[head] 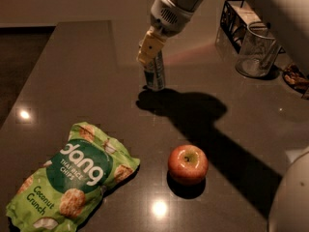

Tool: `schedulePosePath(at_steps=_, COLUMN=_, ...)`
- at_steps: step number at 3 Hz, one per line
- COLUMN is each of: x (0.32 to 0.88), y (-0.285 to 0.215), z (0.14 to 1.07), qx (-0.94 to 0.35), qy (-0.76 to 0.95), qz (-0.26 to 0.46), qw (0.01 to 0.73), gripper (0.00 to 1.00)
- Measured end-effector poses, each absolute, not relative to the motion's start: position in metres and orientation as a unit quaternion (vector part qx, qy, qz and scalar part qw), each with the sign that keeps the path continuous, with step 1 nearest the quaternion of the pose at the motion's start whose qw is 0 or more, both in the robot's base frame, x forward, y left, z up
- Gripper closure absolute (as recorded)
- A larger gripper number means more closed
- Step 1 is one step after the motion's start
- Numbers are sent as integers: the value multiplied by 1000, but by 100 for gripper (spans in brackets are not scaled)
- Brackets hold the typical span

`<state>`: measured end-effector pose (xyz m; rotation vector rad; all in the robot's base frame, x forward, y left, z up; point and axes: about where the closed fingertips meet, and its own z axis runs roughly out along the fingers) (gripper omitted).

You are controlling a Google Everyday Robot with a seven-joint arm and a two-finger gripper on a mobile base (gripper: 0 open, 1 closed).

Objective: Knock redbull can over

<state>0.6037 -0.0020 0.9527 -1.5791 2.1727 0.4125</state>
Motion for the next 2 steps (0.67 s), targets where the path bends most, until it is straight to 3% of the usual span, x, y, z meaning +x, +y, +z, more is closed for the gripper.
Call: schedulePosePath(at_steps=2, x=573, y=-31, z=962, qx=-640, qy=750, qz=35, qw=167, gripper=100)
